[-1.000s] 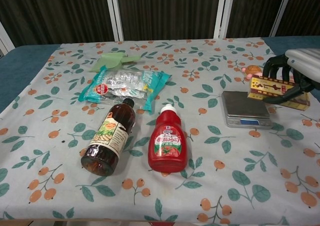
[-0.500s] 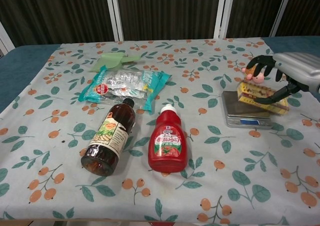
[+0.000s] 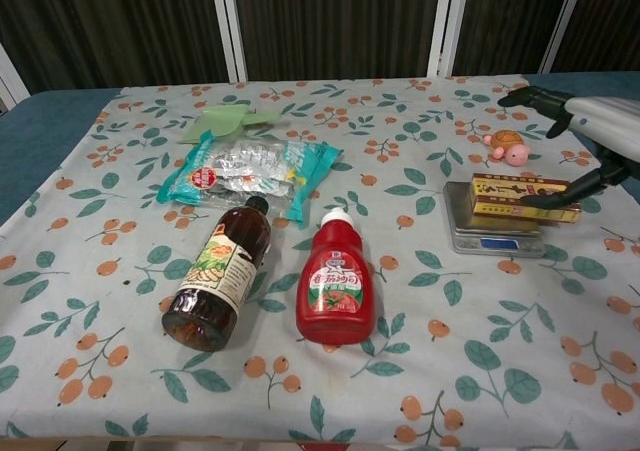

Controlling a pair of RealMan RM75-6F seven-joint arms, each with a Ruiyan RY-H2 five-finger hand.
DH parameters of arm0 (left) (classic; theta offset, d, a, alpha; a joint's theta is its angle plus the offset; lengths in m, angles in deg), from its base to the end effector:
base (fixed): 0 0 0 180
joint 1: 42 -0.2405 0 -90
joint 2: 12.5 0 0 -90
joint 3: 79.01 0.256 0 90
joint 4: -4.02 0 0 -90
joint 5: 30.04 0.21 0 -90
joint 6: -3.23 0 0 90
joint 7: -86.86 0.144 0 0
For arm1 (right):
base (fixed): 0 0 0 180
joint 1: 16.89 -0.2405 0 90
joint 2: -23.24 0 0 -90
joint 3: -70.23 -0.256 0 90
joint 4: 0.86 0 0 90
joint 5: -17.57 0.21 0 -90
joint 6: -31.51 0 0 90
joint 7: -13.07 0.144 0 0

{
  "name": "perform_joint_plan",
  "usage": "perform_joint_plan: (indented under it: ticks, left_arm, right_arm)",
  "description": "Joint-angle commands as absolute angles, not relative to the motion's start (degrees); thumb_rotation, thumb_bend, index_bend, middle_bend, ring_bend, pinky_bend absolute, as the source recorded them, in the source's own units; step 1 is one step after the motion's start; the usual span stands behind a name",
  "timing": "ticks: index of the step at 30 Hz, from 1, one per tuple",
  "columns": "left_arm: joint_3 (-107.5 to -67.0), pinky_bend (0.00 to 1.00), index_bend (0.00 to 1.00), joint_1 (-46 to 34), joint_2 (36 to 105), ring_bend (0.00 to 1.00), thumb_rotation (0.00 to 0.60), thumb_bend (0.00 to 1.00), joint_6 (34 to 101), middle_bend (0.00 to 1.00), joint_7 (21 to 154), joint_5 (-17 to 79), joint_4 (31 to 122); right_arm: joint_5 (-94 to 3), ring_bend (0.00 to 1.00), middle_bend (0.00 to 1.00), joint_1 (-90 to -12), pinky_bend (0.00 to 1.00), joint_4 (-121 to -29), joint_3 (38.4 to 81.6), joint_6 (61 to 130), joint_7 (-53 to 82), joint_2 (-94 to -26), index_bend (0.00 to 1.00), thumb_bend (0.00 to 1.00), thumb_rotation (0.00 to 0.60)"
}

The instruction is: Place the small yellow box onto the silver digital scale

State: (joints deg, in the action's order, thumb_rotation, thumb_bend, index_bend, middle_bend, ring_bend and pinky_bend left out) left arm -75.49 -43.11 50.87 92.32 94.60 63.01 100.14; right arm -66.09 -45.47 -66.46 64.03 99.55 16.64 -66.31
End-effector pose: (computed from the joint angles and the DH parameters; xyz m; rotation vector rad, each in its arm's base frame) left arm -0.3023 0.1248 0.1462 -1.4782 -0.8883 -0.8097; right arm -0.2586 -0.3199 0.0250 1.6734 -0.8792 1.0295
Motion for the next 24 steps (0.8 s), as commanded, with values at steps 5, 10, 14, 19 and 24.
perform_joint_plan:
  ticks: [5,10,14,19,24]
  left_arm:
    - [-75.84,0.37,0.25,-43.45,51.03,0.16,0.600,0.44,93.25,0.17,94.68,63.06,100.20]
    - [-76.21,0.37,0.25,-43.17,51.04,0.16,0.600,0.44,93.14,0.17,94.83,63.04,100.45]
    - [-76.13,0.37,0.25,-43.15,51.08,0.16,0.600,0.44,93.09,0.17,95.56,63.28,100.51]
    - [-76.38,0.37,0.25,-43.47,51.24,0.16,0.600,0.44,93.93,0.17,95.76,63.34,100.58]
    - [-76.64,0.37,0.25,-43.24,51.33,0.16,0.600,0.44,93.55,0.17,95.76,62.99,100.44]
  right_arm:
    - [-70.39,0.01,0.10,-35.17,0.34,-83.61,69.48,112.94,7.87,-53.96,0.04,0.33,0.600]
    - [-69.78,0.01,0.09,-28.59,0.34,-88.91,72.62,118.35,5.98,-48.39,0.04,0.33,0.600]
    - [-65.33,0.01,0.09,-25.08,0.29,-91.45,72.90,118.71,6.23,-45.79,0.04,0.33,0.600]
    - [-64.06,0.02,0.09,-24.50,0.25,-92.35,72.08,117.80,4.12,-45.68,0.04,0.33,0.600]
    - [-65.88,0.01,0.09,-23.85,0.25,-91.76,72.06,118.31,3.86,-46.05,0.03,0.33,0.600]
